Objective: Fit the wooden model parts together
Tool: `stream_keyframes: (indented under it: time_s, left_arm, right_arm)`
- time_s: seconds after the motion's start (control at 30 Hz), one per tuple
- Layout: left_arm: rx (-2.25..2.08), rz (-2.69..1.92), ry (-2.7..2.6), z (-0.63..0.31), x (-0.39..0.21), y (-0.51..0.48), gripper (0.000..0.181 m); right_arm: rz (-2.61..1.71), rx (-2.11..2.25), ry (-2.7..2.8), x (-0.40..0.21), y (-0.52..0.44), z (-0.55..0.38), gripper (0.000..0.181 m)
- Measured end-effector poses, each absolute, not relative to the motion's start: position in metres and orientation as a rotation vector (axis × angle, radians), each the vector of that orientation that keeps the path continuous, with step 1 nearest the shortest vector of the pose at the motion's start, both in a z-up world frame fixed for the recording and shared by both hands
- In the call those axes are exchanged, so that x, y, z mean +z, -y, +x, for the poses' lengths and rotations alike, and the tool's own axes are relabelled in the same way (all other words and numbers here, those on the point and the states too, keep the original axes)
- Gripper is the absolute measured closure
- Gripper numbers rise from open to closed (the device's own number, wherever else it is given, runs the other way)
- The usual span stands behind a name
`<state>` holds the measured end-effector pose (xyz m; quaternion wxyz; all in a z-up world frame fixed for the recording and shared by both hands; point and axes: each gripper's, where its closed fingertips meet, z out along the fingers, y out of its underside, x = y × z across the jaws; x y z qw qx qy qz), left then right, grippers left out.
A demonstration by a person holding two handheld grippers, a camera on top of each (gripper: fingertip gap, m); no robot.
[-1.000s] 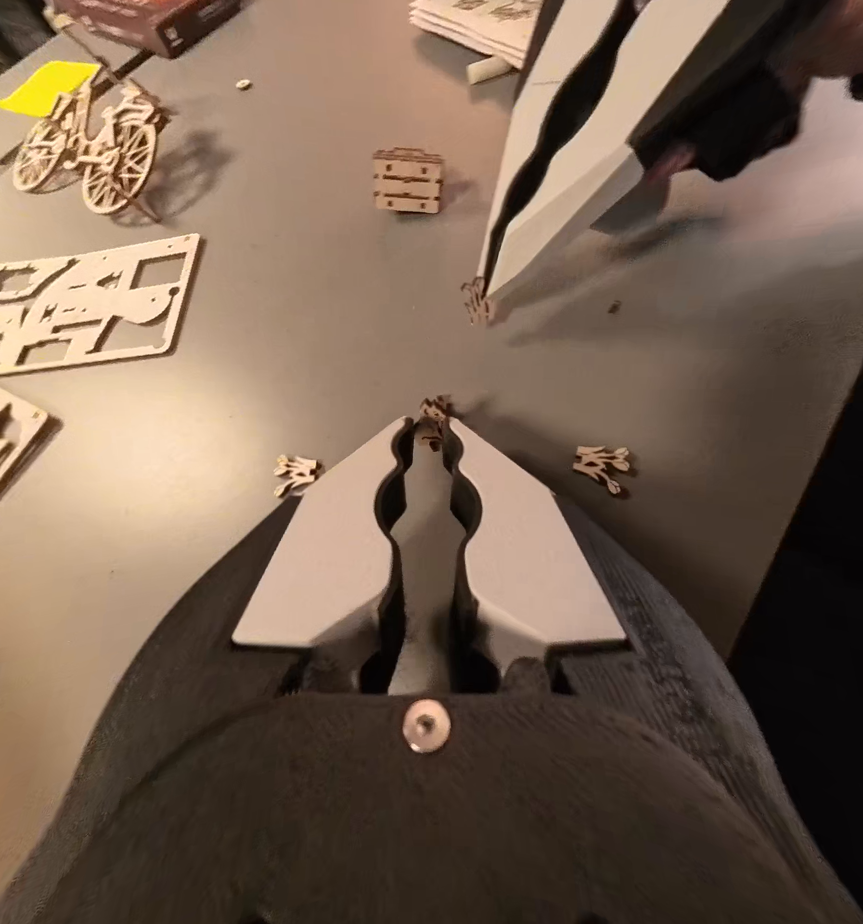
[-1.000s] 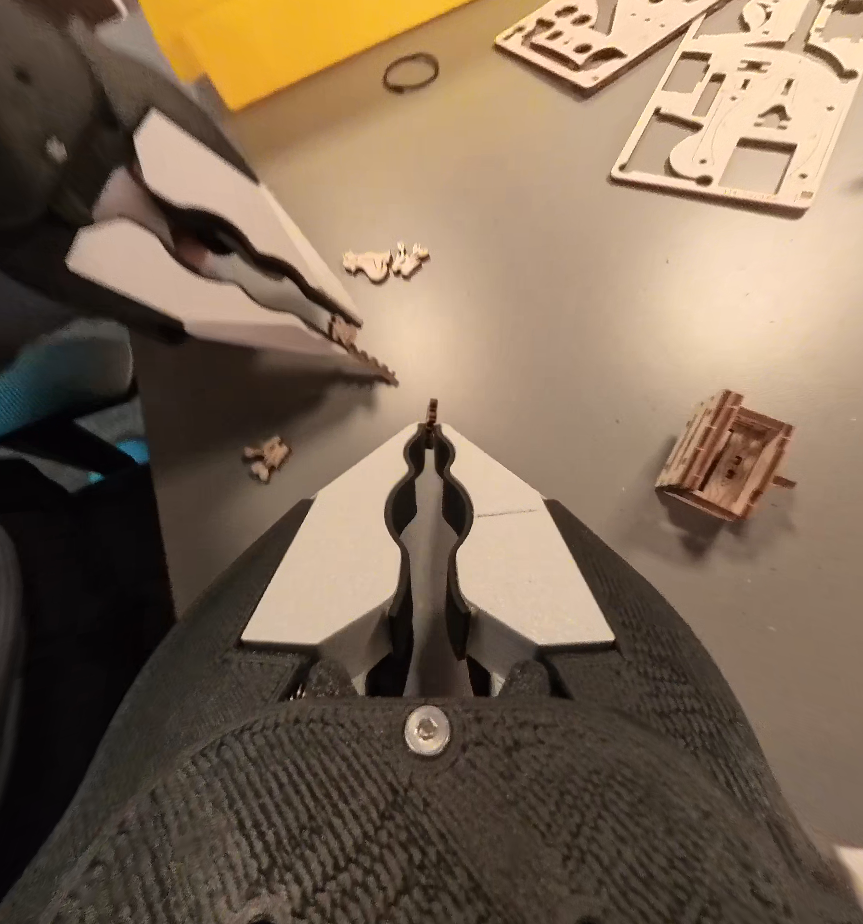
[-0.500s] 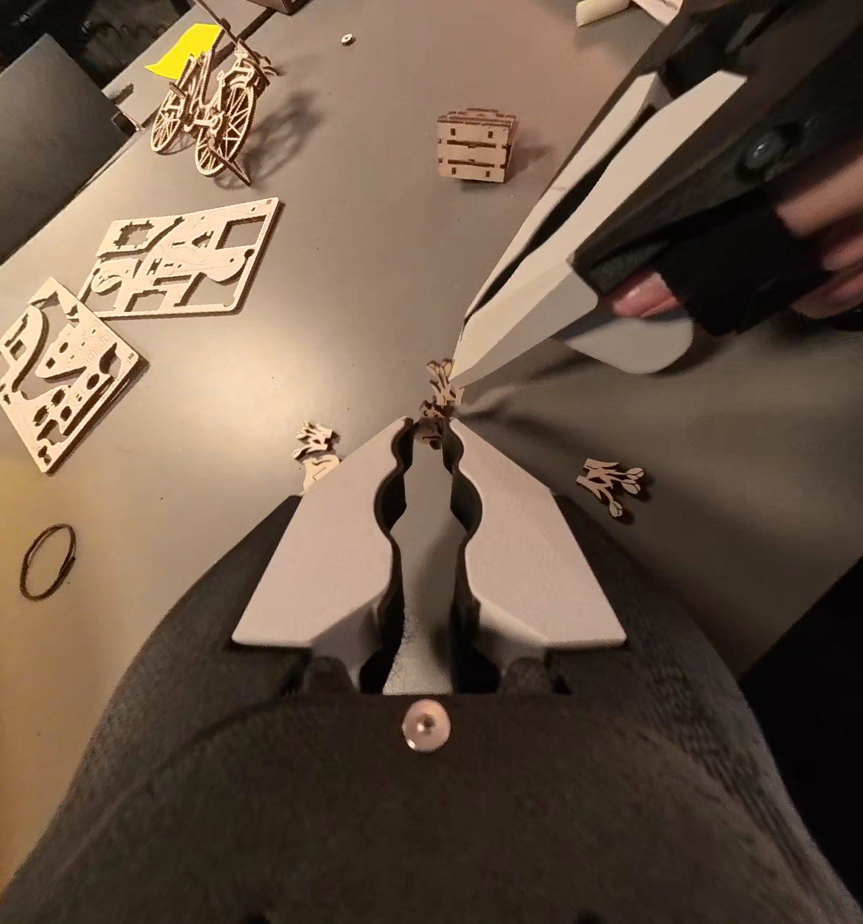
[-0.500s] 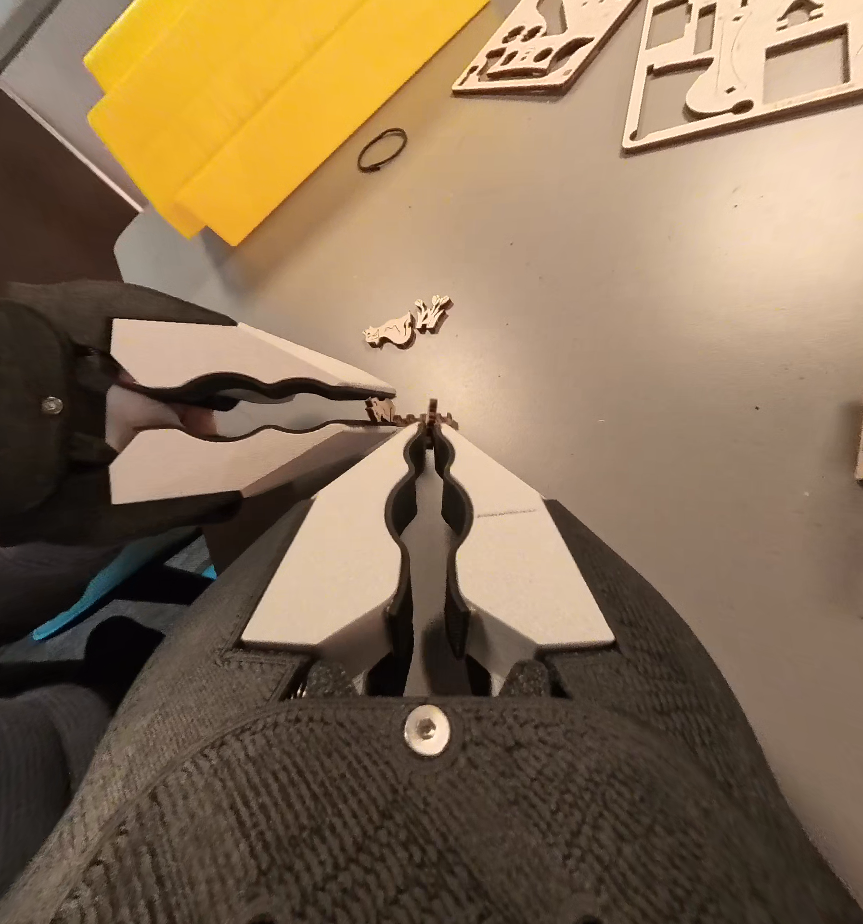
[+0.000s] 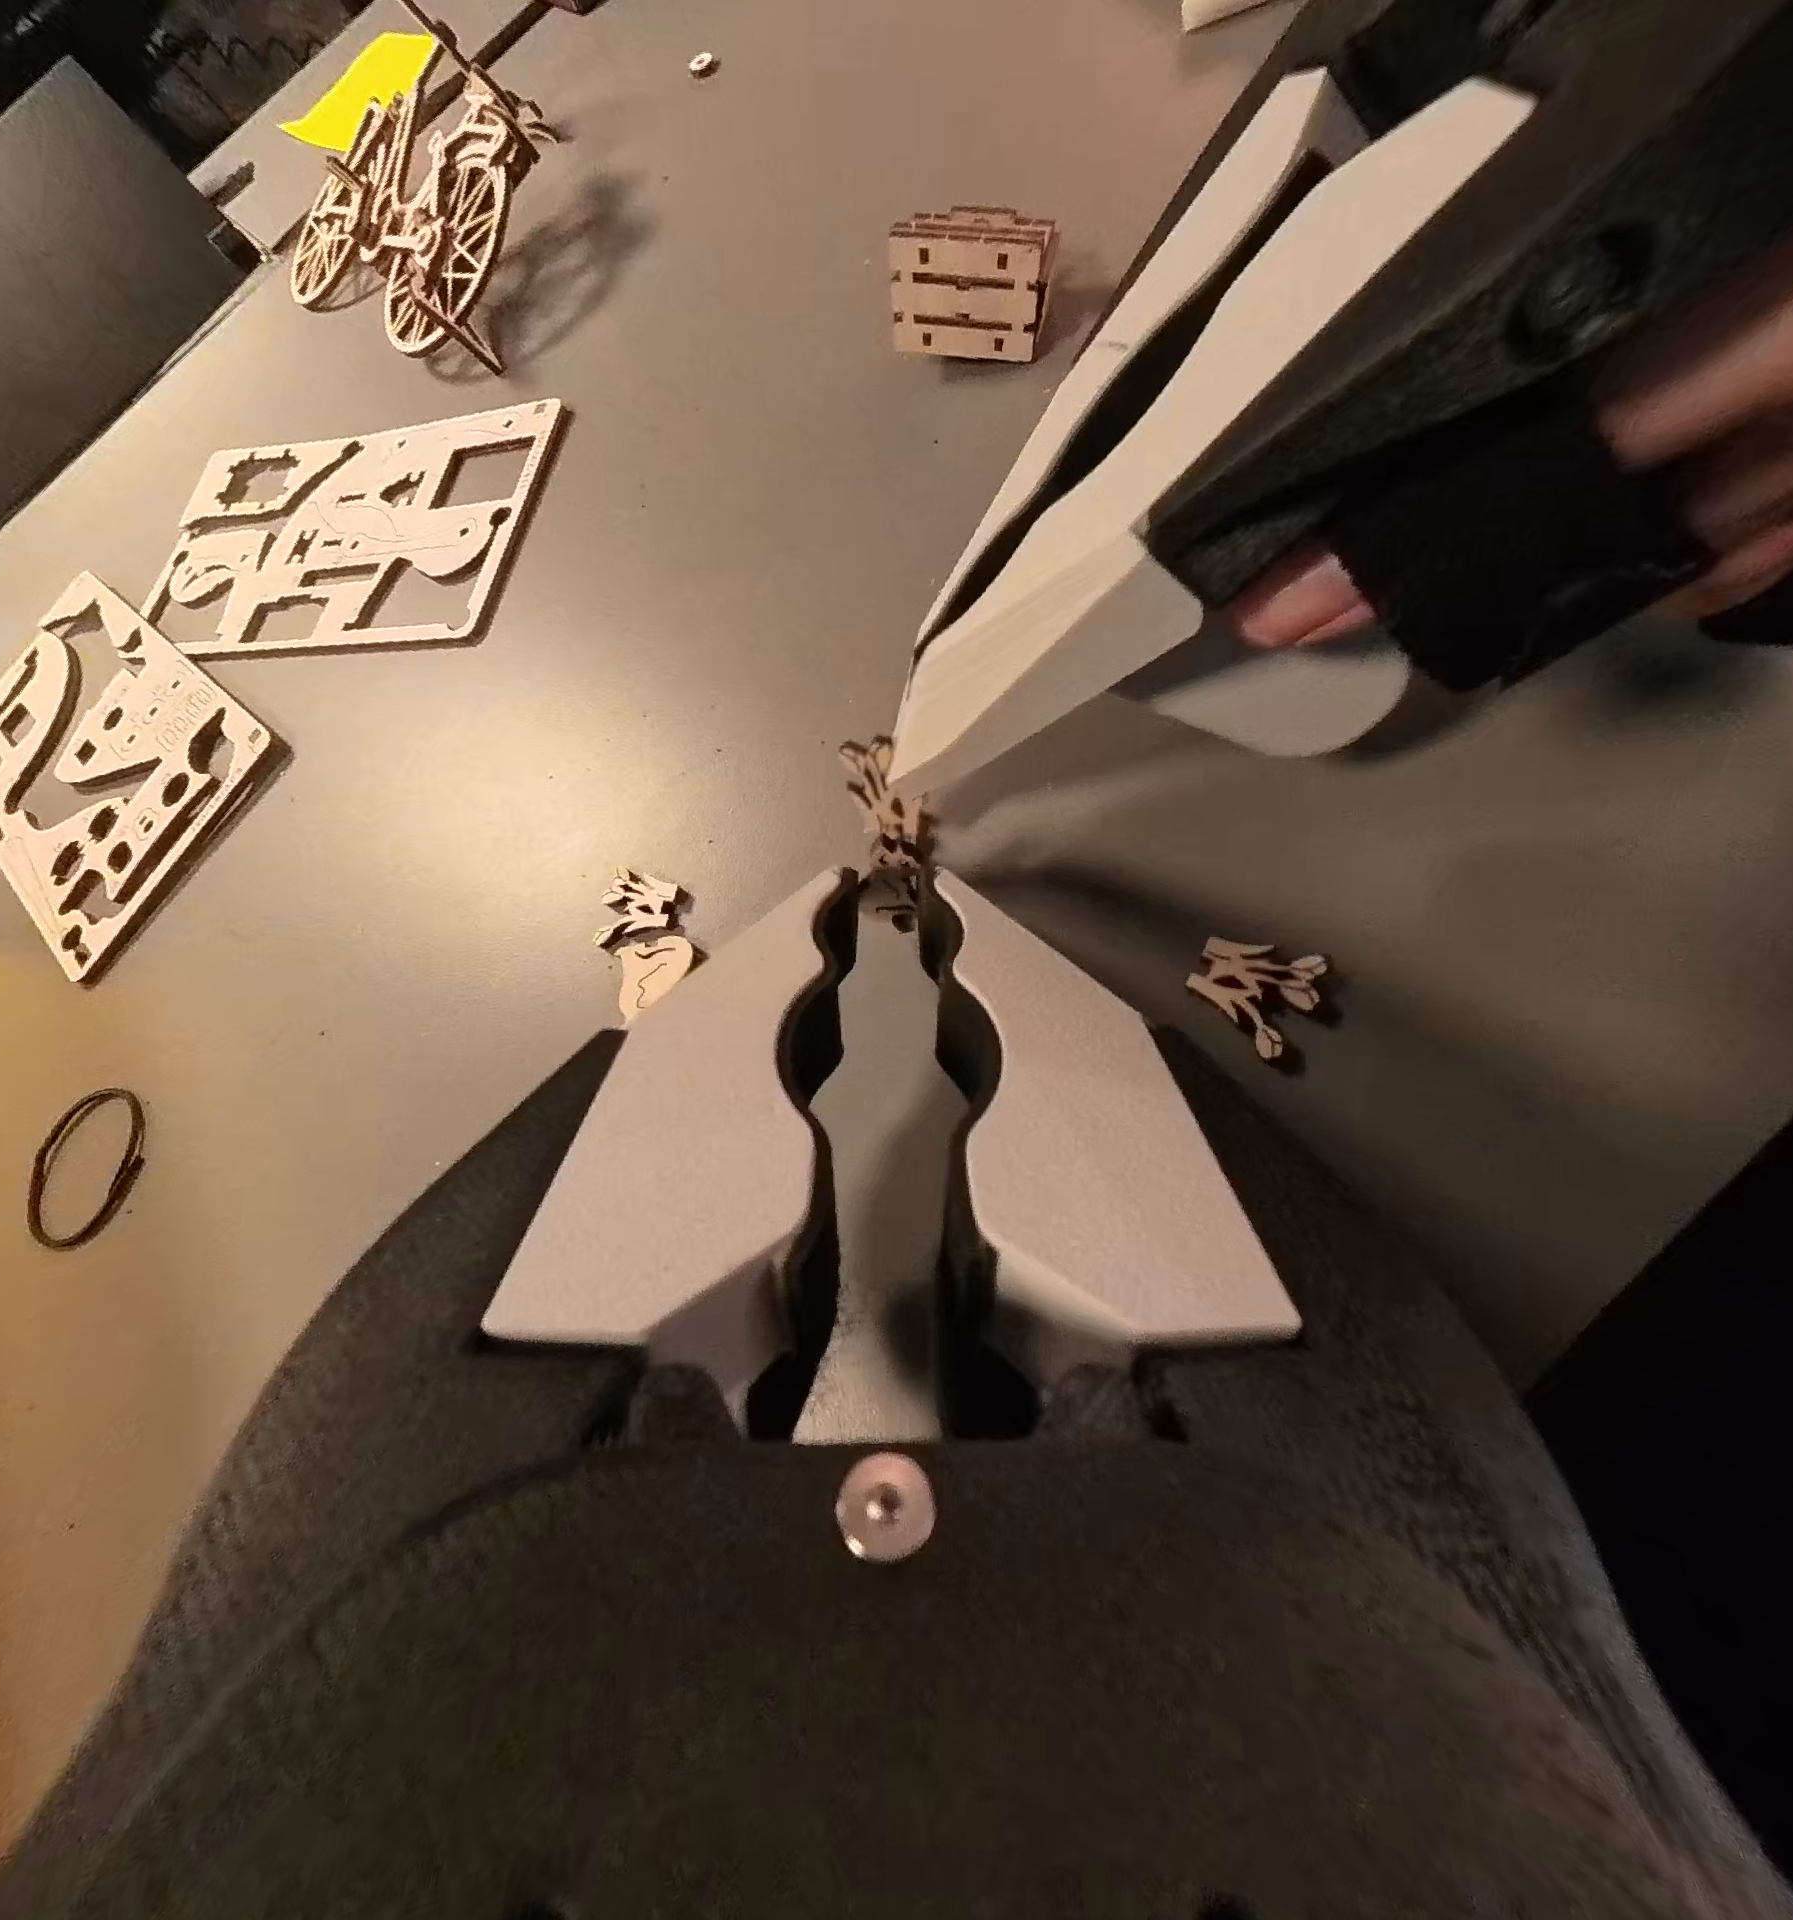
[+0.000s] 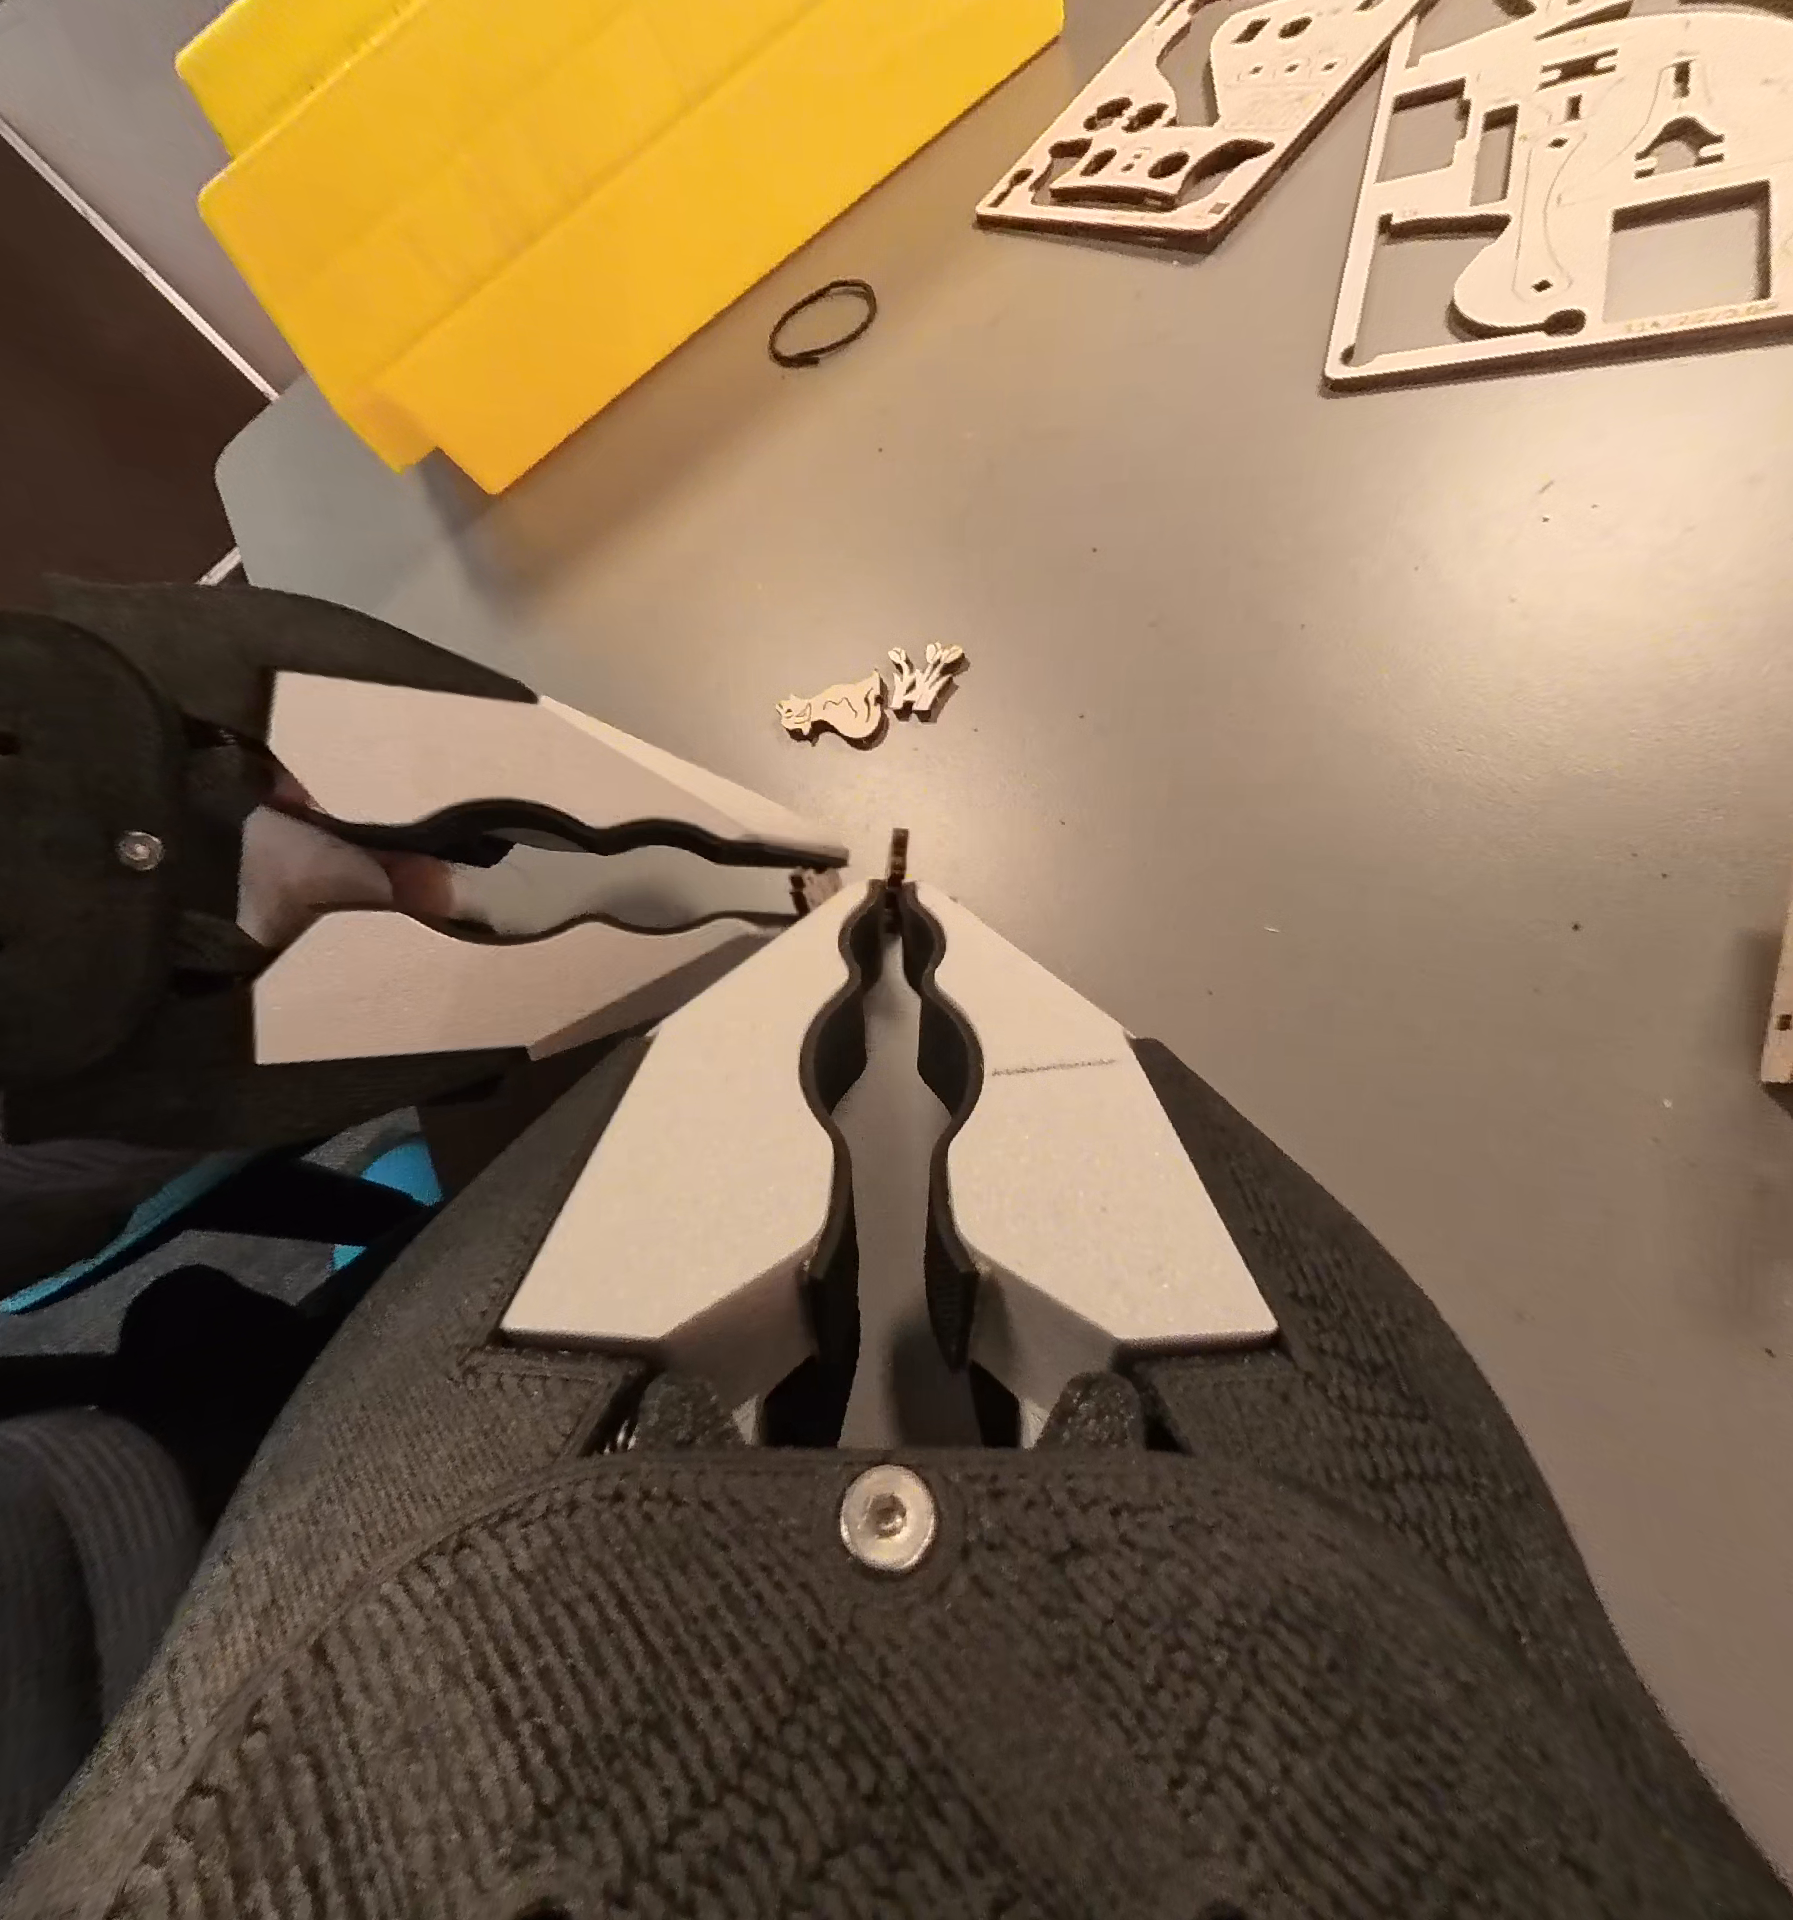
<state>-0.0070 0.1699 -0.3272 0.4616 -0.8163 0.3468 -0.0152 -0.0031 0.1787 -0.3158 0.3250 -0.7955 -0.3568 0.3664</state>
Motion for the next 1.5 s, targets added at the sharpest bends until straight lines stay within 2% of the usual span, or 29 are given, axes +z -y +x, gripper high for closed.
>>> stream_keyframes:
  time_s: [0.87,1.5]
  left_arm:
    - [-0.129,-2.037,-0.869,-0.013,-0.33,-0.166,0.172]
    - [-0.129,-2.029,-0.887,-0.014,-0.331,-0.166,0.172]
  right_arm:
    - [-2.146,1.031,1.023,-0.32,-0.168,-0.014,0.181]
    - [-2.119,0.907,1.146,-0.324,-0.165,-0.016,0.181]
